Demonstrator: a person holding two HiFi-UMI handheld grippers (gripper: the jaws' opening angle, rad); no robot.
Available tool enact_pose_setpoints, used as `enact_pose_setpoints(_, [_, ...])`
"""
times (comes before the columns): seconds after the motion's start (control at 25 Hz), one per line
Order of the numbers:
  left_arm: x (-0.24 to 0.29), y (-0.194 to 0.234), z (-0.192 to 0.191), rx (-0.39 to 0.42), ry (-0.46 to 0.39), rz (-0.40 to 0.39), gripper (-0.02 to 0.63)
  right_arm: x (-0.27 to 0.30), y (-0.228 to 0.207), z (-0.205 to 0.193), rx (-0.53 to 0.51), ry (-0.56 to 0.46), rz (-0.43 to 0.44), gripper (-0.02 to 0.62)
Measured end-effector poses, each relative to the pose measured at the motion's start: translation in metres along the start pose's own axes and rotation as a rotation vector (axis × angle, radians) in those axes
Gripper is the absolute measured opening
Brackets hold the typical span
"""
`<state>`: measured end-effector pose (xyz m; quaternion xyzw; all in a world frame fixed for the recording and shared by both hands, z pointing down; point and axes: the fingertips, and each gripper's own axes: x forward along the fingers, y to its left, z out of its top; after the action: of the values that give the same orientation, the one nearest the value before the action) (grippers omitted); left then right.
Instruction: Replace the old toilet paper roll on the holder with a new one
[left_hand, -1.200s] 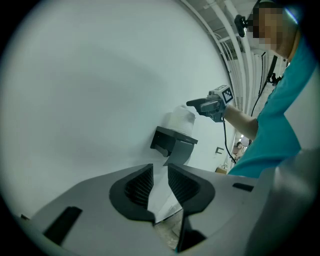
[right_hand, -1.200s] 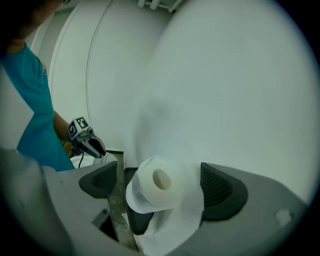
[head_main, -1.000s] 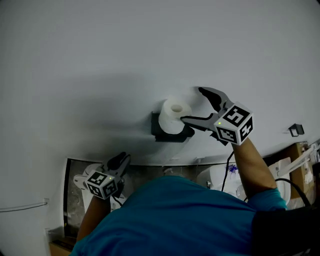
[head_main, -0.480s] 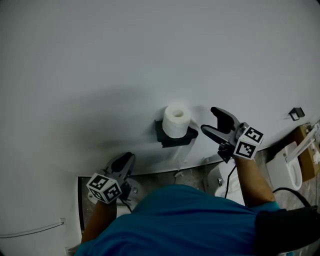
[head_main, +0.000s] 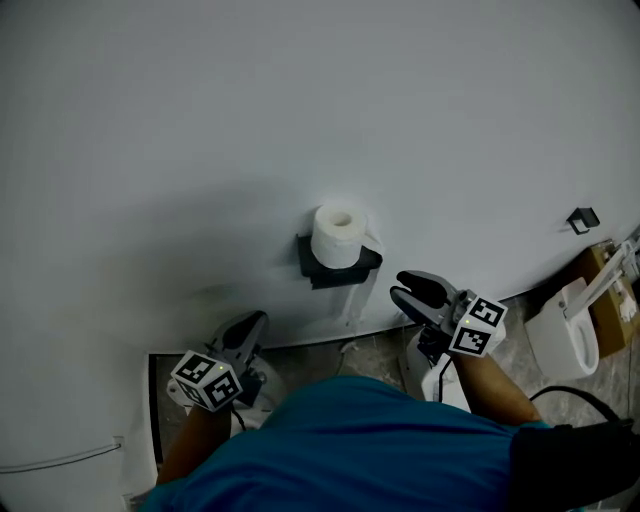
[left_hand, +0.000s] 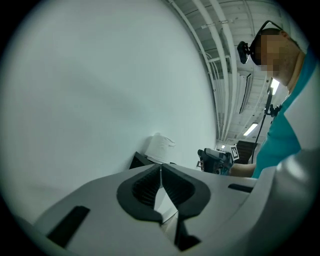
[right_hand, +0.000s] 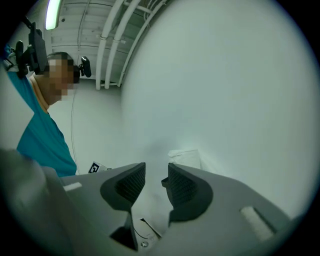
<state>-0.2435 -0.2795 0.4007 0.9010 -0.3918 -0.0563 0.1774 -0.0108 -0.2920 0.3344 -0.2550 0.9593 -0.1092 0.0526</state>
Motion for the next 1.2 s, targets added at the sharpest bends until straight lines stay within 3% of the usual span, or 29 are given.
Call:
enact_pose_setpoints(0.2, [0.019,-0.037,-0.009,-0.053,-0.062,0.032,0.009,-0.041,-0.019,-0.008,0.072,-0.002,0.017,0.002])
enact_pose_setpoints(0.36, [0.027,-0.069,-0.017,-0.076,-0.09,0.043,0.008,-0.065,-0.028,-0.016,0.126,0.008,0.059,0.002])
enact_pose_setpoints(0.52, [0.029,-0.087,-0.021,-0.069,-0.095,0.074,0.008,-0.072,-0.034,-0.021,0.103,0.033,0.081,0.002])
enact_pose_setpoints(0.88, [0.014,-0.091,-0.012,-0.002,-0.093,0.114,0.008,-0.062,-0.029,-0.027,0.035,0.077,0.09,0.002])
enact_pose_setpoints(1.2, [0.017,-0.089,-0.007,0.01,-0.088,0.082,0.008,-0.062,-0.02,-0.023,-0.005,0.077,0.077,0.001])
